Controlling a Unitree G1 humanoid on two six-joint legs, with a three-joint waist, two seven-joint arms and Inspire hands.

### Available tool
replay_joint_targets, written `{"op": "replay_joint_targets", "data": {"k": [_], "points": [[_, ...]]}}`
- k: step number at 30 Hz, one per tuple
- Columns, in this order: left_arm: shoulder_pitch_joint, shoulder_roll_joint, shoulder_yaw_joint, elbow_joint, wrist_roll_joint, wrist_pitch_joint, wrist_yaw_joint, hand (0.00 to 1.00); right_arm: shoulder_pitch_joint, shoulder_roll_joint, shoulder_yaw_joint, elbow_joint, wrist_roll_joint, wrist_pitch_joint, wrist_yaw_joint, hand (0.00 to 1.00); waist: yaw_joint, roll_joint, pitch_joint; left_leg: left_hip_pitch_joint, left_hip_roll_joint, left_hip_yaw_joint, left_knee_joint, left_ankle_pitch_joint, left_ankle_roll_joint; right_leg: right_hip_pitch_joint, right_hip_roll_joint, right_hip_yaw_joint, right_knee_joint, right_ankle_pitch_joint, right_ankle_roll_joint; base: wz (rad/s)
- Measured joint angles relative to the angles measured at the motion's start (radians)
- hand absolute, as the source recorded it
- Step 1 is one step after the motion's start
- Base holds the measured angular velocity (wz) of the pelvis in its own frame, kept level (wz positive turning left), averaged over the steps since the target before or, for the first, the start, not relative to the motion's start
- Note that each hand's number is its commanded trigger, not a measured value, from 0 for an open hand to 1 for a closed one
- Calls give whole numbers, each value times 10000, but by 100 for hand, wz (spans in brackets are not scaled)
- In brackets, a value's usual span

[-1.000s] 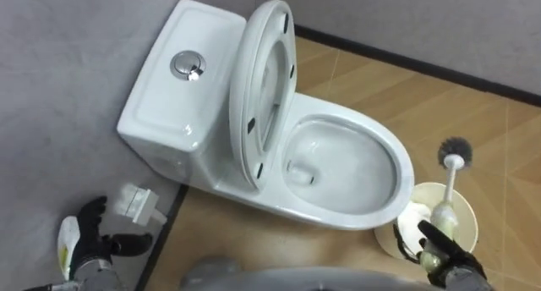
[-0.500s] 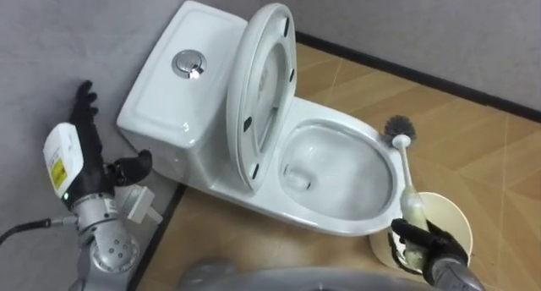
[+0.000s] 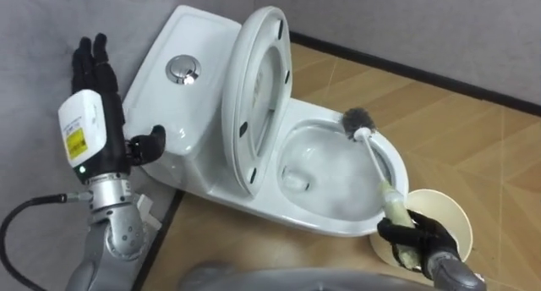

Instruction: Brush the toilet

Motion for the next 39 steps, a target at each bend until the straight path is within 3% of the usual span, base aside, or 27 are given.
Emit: {"op": "replay_joint_targets", "data": {"k": [4, 8, 9, 15, 18, 19, 21, 22, 29, 33, 39], "points": [[-30, 545, -790, 881, -18, 135, -774, 0, -53, -91, 45, 22, -1232, 222, 366, 100, -233, -3, 5, 118, 7, 114, -54, 44, 19, 30, -43, 77, 6, 0, 0, -11], [-80, 723, -1227, 1606, -47, 310, -1581, 0, -73, -354, 408, 53, -1674, 340, 565, 100, -285, -6, 13, 130, -6, 229, -79, 56, 40, -22, -64, 232, 24, 0, 0, -9], [-86, 882, -1431, 1843, -54, 439, -1879, 0, -90, -490, 554, 53, -1781, 408, 624, 100, -285, -2, 15, 127, 2, 291, -111, 57, 43, -60, -57, 270, 26, 3, -5, -15], [-154, 1292, -1683, 1940, -41, 572, -2385, 0, -111, -898, 687, 32, -2848, 641, 749, 100, -366, 38, -13, 212, -34, 384, -523, 258, 86, -103, -95, 304, 59, 40, -32, -4], [-160, 1310, -1776, 1965, -86, 691, -2524, 0, -151, -916, 832, 25, -3179, 644, 763, 100, -409, 120, -28, 296, -43, 388, -584, 308, 81, -72, -100, 299, 44, 43, -38, 0], [-164, 1336, -1823, 2047, -118, 728, -2565, 0, -165, -961, 956, 24, -3227, 644, 790, 100, -416, 144, 5, 324, -47, 397, -593, 309, 81, -12, -102, 301, 37, 43, -38, 0], [-132, 1358, -1830, 2168, -114, 736, -2720, 0, -224, -1015, 975, -27, -3574, 645, 828, 100, -398, 273, -59, 333, -57, 398, -626, 311, 86, -16, -106, 307, 36, 42, -37, 0], [-154, 1405, -1830, 2169, -113, 757, -2824, 0, -320, -1027, 976, -28, -3759, 654, 828, 100, -465, 320, -53, 336, -60, 396, -696, 327, 88, -22, -107, 307, 35, 42, -37, 0], [-192, 1465, -1775, 2164, 22, 895, -2983, 0, -492, -1223, 971, -96, -4946, 960, 814, 100, -502, 316, -61, 307, -141, 423, -739, 418, 72, -152, -115, 303, 66, 45, -42, 0], [-223, 1494, -1681, 2238, 672, 959, -2994, 0, -505, -1269, 958, -109, -5752, 1204, 779, 100, -465, 276, -60, 285, -151, 433, -750, 456, 83, -202, -138, 331, 171, 44, -42, -2], [-1169, 1507, -1736, 2778, 1025, 799, -2783, 0, -1284, -1493, 1201, -216, -7411, 1161, 127, 100, -193, 264, -73, -557, -144, 475, -564, 642, 142, -980, -173, 267, 228, 262, -89, -2]]}}
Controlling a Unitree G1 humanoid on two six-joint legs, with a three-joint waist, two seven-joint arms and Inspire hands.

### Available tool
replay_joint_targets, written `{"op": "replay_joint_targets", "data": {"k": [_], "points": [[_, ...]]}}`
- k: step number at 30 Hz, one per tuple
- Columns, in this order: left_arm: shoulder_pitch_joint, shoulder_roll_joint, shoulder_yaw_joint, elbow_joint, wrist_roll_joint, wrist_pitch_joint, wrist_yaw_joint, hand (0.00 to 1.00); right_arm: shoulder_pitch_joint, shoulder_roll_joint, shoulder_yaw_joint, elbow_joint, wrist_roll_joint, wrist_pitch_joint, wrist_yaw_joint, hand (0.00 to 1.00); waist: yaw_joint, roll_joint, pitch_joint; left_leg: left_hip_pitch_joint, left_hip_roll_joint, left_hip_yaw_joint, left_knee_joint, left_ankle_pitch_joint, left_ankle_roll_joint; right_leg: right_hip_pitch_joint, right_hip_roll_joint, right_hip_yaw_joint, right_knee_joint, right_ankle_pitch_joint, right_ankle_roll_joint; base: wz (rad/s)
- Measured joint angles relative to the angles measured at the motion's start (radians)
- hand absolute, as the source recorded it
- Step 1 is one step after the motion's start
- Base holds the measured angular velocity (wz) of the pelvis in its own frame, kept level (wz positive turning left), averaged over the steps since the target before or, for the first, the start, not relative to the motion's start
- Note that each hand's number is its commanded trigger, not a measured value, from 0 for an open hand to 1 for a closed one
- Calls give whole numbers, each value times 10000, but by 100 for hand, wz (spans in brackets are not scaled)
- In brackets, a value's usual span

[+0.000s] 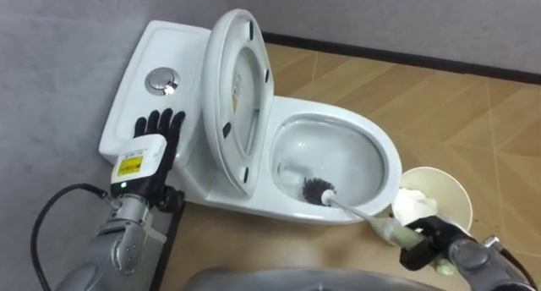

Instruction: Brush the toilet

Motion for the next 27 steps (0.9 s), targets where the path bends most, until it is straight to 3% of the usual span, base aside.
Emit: {"op": "replay_joint_targets", "data": {"k": [3, 4, 8, 10, 13, 18, 20, 23, 27], "points": [[-766, -5, -100, 480, 2, -212, 257, 0, -605, -86, 511, 150, -1026, -20, -436, 100, 163, 89, 3, -771, 25, -203, 342, 57, -16, -627, -7, -246, 189, 108, -64, 14], [-1209, -18, -103, 706, 2, -347, 310, 0, -951, -95, 681, 266, -1480, -8, -698, 100, 352, 138, 81, -1111, 117, -198, 572, 82, -31, -988, -3, -259, 382, 135, -110, 0], [-2373, 6, -203, 1184, -46, -573, 533, 0, -1873, -147, 1553, 424, -2168, -83, -1429, 100, 536, 177, 200, -2329, 139, -418, 1171, 177, -88, -2040, -9, -539, 866, 194, -231, 15], [-3173, 0, -411, 1405, -85, -701, 756, 0, -2560, -305, 2115, 688, -2155, -134, -1845, 100, 811, 185, 387, -3104, 159, -579, 1562, 199, -122, -2731, -62, -837, 1245, 171, -349, 16], [-3867, 4, -519, 1524, -86, -912, 1001, 0, -3072, -495, 2571, 801, -2141, -77, -2217, 100, 976, 140, 441, -3899, 116, -799, 1664, 405, -154, -3428, -153, -1174, 1411, 208, -445, 23], [-4672, 13, -891, 1434, -75, -1085, 1494, 0, -3561, -891, 2939, 609, -2025, 124, -2593, 100, 1216, 205, 520, -5217, 2, -1204, 2194, 570, -216, -4576, -290, -1581, 2019, 86, -586, 25], [-4880, 13, -985, 1353, -74, -1088, 1615, 0, -3842, -1028, 3168, 595, -1908, 248, -2673, 100, 1442, 233, 555, -5522, -12, -1200, 2320, 570, -222, -4946, -374, -1600, 2298, 3, -629, 2], [-5192, 128, -1362, 1239, -359, -1088, 1839, 0, -4542, -1135, 3665, 670, -1296, 628, -2756, 100, 1676, 275, 678, -5958, -43, -1256, 2474, 595, -257, -5447, -523, -1597, 2640, -120, -687, 3], [-5363, 181, -1664, 1132, -665, -1090, 2073, 0, -5076, -1260, 4009, 947, -751, 851, -2715, 100, 1942, 236, 728, -6218, -32, -1261, 2536, 611, -289, -5764, -547, -1593, 2779, -172, -728, 3]]}}
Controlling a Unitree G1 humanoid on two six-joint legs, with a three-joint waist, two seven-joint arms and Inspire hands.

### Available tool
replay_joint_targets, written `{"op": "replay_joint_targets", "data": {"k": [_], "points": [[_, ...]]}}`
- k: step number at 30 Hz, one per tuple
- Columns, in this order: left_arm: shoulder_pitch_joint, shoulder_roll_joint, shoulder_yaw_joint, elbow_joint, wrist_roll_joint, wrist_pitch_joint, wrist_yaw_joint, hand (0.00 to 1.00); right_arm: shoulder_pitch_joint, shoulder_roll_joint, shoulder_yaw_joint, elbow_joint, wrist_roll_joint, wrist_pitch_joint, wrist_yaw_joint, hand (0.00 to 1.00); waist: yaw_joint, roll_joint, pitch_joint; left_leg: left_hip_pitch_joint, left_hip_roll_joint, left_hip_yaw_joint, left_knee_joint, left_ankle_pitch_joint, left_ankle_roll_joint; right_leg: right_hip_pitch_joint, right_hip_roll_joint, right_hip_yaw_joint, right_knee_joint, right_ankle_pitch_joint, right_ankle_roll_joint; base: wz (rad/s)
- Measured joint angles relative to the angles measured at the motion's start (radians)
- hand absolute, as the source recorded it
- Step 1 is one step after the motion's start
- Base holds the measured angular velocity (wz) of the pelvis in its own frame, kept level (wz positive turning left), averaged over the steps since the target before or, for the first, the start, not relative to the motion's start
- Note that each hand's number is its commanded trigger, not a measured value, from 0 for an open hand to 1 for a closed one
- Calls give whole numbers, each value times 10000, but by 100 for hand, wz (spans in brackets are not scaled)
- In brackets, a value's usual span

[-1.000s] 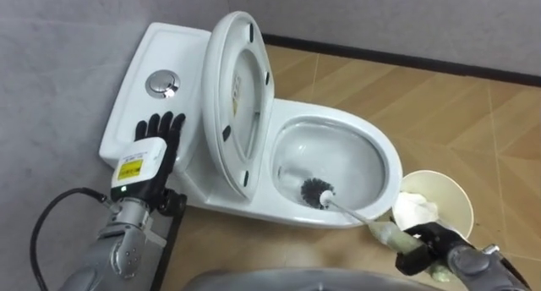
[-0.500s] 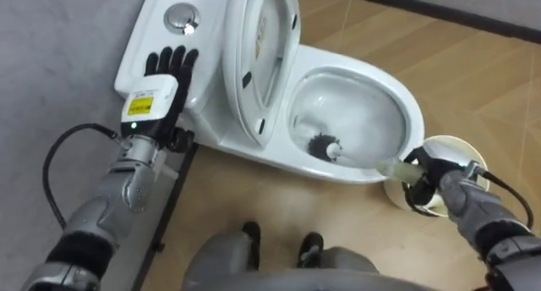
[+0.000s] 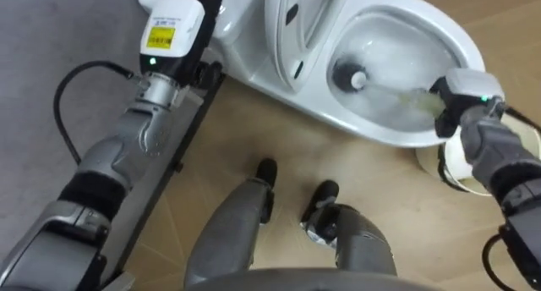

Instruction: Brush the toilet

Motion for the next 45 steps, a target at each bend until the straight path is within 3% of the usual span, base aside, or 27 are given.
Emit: {"op": "replay_joint_targets", "data": {"k": [2, 5, 10, 16, 21, 24, 26, 30, 33, 36, 39, 45], "points": [[95, 51, -31, -140, -52, 1, 102, 0, -219, -17, 120, 15, 642, 172, 29, 100, 92, -23, 13, -117, 16, 86, -8, 8, -11, -128, -4, 24, 48, -15, -25, -4], [32, 164, -90, -542, -408, 31, 209, 0, -685, -89, 243, 386, 2063, 235, 238, 100, 142, -242, 131, -221, 1, 221, -104, 77, -17, -474, -171, 160, 389, -155, -57, 0], [61, 370, -93, -910, -905, 91, 409, 0, -884, -218, 87, 775, 5599, 393, 572, 100, 119, -382, 180, -452, -36, 334, -22, 127, 0, -832, -258, 307, 680, -183, -55, -1], [222, 407, -62, -1056, -926, 872, 751, 0, -877, -208, -852, 849, 8131, 607, 965, 100, -404, -367, 168, -662, -166, 343, 120, 261, 75, -1106, -463, 335, 970, -219, -37, 1], [310, 437, -42, -948, -940, 1514, 661, 0, -862, -186, -1016, 1170, 8603, 599, 1177, 100, -508, -335, 149, -582, -195, 355, 313, 273, 99, -1016, -529, 329, 1094, -230, -20, 0], [598, 438, -1, -811, -925, 1629, 692, 0, -848, -188, -1382, 1274, 8802, 596, 1177, 100, -512, -258, 105, -538, -183, 331, 329, 302, 127, -947, -525, 266, 1091, -212, -31, 0], [688, 436, 9, -804, -938, 1763, 691, 0, -799, -181, -1387, 1263, 8700, 596, 1183, 100, -510, -217, 81, -480, -180, 347, 284, 309, 125, -881, -520, 271, 1095, -202, -29, 0], [775, 398, 3, -648, -942, 2038, 510, 0, -662, -148, -1274, 1027, 6823, 441, 1091, 100, -417, -112, 28, -416, -180, 370, 312, 311, 125, -870, -542, 315, 1184, -185, -55, -3], [893, 373, 3, -434, -845, 2027, 430, 0, -527, 2, -715, 650, 5031, 380, 949, 100, -311, 69, -81, -391, -138, 363, 306, 316, 113, -786, -427, 284, 1015, -105, -79, -4], [940, 363, -80, -413, -885, 2074, 342, 0, -11, 272, -106, -306, 3061, 700, 804, 100, -211, 141, -123, -294, -83, 401, 233, 324, 81, -670, -314, 283, 829, -65, -95, -2], [1049, 360, -83, -420, -877, 2110, 311, 0, 668, 103, -67, -1247, 1887, 872, 644, 100, -52, 184, -139, -149, 19, 484, 97, 304, 48, -527, -223, 315, 610, -16, -112, -11], [1421, 399, 89, -546, -970, 2036, 343, 0, 1703, -285, -66, -3109, -137, 1190, 549, 100, -81, 323, -236, -104, 196, 410, 10, 206, -84, -280, 74, 192, 132, 85, -199, -1]]}}
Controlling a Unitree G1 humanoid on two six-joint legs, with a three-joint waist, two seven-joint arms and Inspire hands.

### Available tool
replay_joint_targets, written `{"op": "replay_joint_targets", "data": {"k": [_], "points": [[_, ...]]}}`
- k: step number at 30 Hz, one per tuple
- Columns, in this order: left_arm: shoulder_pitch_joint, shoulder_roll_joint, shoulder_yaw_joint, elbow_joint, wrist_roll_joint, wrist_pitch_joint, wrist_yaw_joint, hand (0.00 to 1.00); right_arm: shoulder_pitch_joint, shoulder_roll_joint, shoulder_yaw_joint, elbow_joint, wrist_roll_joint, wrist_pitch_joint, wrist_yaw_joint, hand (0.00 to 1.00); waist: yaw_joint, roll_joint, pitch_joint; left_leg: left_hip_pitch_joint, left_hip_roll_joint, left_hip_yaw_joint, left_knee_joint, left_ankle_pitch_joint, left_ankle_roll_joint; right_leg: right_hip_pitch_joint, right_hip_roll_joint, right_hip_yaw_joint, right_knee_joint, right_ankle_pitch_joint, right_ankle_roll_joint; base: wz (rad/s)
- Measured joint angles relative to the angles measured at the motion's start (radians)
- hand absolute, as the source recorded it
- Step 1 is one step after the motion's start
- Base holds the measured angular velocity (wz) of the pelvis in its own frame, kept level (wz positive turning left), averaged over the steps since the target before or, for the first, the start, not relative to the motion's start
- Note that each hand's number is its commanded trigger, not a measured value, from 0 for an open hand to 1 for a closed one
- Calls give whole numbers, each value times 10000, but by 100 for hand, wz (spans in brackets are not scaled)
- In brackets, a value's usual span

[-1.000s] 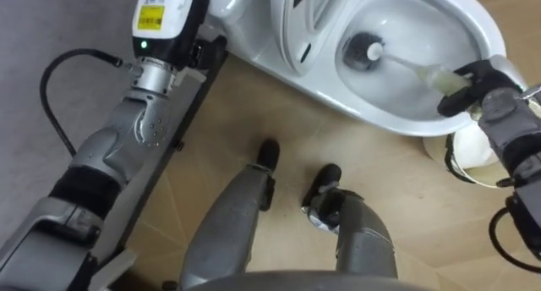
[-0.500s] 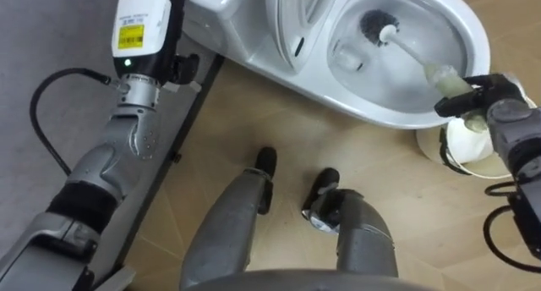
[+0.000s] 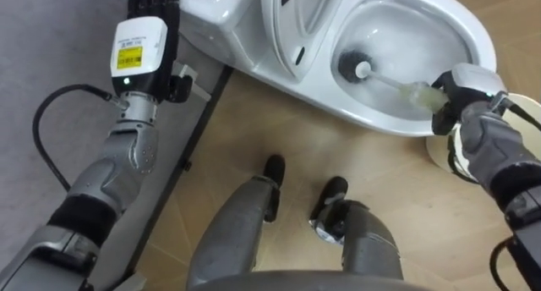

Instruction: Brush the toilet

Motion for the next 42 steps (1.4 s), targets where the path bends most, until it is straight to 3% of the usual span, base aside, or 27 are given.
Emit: {"op": "replay_joint_targets", "data": {"k": [9, 15, 23, 27, 30, 33, 42], "points": [[513, 96, 253, -119, -329, -246, 386, 0, 751, -57, -50, -1313, -2761, 72, -57, 100, -499, -21, -53, 155, -21, 6, -251, 32, -47, 166, -15, -116, -160, -96, 7, 6], [557, 98, 258, -115, -397, -341, 416, 0, 878, -56, -48, -1353, -2636, 69, -220, 100, -514, -194, -62, 198, -31, 22, -206, 35, -42, 238, -52, -162, -147, -108, 21, 1], [343, 103, 244, -113, -409, -387, 412, 0, 216, 162, -83, -437, 1240, 48, -179, 100, -455, -335, 16, 193, 0, 106, -129, 56, -7, 251, -61, -152, -104, -102, 26, -1], [230, 173, 349, -158, -401, -394, 479, 0, -819, 313, -67, 363, 3134, 44, 210, 100, -375, -569, 152, 152, -4, 252, -101, 61, 1, -22, -130, 97, 238, -153, -9, -12], [102, 232, 420, -196, -386, -405, 494, 0, -1770, 279, -81, 1197, 4382, 48, 224, 100, -319, -657, 190, 36, 37, 365, -31, 86, 32, -225, -195, 165, 447, -170, -39, -5], [101, 384, 424, -325, -390, -406, 553, 0, -2123, 229, -81, 1424, 5640, 48, 221, 100, -303, -805, 272, 13, 29, 431, 35, 93, 42, -317, -241, 247, 604, -218, -46, -3], [87, 393, 443, -345, -411, -337, 996, 0, -2169, 247, -808, 1877, 9721, 73, 22, 100, -483, -872, 285, -418, -61, 554, 262, 131, 110, -935, -424, 440, 1141, -278, -42, -2]]}}
